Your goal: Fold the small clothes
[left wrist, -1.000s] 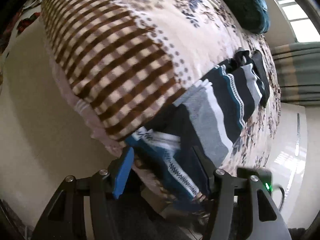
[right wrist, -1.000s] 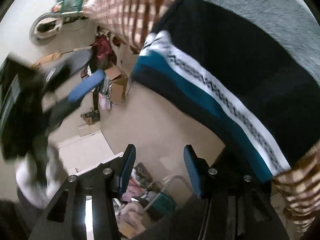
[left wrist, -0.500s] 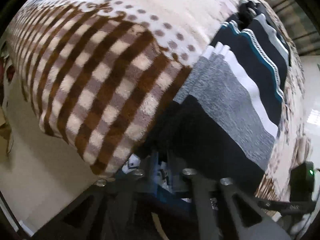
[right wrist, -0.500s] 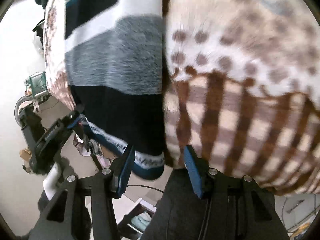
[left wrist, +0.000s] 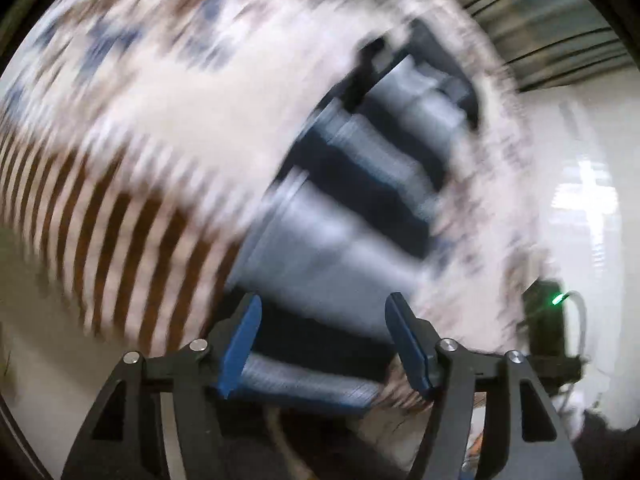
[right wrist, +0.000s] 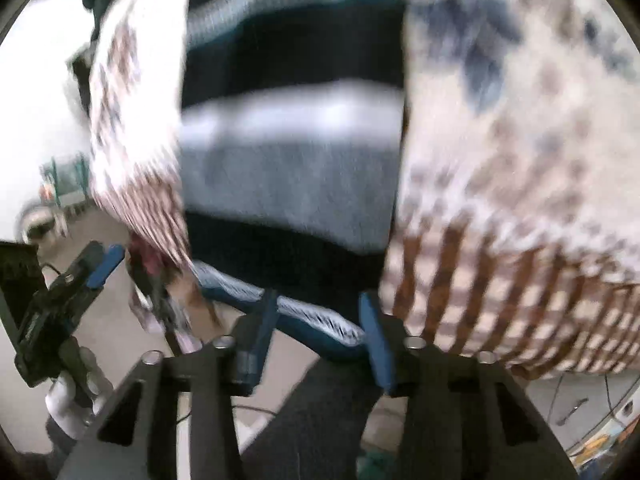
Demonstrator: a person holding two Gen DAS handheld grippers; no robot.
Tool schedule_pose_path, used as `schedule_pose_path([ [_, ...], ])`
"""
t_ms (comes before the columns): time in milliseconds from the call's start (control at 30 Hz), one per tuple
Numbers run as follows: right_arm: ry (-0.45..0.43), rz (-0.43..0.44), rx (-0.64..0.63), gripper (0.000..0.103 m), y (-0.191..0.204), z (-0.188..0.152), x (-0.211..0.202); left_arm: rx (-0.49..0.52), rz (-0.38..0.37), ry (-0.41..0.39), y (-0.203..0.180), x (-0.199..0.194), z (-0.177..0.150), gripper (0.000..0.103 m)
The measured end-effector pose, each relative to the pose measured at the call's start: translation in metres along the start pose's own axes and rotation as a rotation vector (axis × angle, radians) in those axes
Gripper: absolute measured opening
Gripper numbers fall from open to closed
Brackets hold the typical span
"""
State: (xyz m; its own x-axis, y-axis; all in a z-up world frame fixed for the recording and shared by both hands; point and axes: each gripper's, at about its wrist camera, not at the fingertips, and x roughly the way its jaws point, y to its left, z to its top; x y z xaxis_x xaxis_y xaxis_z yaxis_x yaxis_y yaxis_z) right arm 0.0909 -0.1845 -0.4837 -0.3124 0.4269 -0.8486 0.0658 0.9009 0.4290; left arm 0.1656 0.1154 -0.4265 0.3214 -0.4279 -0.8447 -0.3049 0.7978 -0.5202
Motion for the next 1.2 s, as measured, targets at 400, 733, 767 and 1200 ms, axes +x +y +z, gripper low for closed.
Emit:
schedule_pose_path([
  [400, -0.393, 0.085, 0.17, 0.056, -0.035, 0.212, -0.136, 0.091, -0.108, -0.076, -0.07, 0.108, 0.254, 0.065],
  [733, -0.426, 0.157, 0.166, 0.059, -0.045, 0.418, -0.116, 0.202, -0.052, -0.004, -0.082, 0.227, 0.319, 0.006],
  [767, -0.418, 0.154, 0.162, 0.054, -0.043, 0.43, -0.113, 0.208, -0.062, -0.035, -0.082, 0.217, 0.318, 0.006],
  [1200, -0.396, 0.01, 0.048, 0.005, -0.007, 0.462, -0.111, 0.02, -0.127, -0.014, -0.024, 0.2, 0.353, 0.008],
])
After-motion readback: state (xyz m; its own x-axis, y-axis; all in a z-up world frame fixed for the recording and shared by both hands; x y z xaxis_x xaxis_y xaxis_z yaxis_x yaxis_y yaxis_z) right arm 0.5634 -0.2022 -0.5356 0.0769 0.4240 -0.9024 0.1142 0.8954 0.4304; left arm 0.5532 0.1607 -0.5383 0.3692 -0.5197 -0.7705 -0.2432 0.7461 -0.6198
